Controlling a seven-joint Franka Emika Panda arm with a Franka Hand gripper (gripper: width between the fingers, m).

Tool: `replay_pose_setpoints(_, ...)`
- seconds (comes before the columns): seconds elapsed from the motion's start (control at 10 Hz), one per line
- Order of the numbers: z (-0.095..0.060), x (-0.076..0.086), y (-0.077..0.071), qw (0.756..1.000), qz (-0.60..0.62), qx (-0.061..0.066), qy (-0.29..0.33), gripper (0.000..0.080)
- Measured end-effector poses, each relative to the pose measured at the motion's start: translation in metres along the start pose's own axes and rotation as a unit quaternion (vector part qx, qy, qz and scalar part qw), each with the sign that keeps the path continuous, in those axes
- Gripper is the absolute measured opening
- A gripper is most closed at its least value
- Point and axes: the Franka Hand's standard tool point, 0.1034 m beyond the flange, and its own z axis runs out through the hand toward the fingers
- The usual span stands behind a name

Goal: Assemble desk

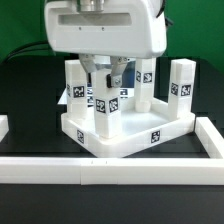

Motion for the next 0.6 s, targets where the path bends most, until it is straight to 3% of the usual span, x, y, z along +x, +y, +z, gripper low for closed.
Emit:
replay_pose_setpoints(0.2,0.0007,-0.0038,-0.0036,0.995,0.096,-0.005,-0.008,0.0287)
replay_pose_setpoints(0.5,0.001,-0.0038,-0.0033,0.997,0.077,-0.005,-0.008,0.0287)
replay_pose_setpoints(0.6,0.0009,-0.0036,-0.0032,0.999,0.041,-0.004,-0.009,0.0444)
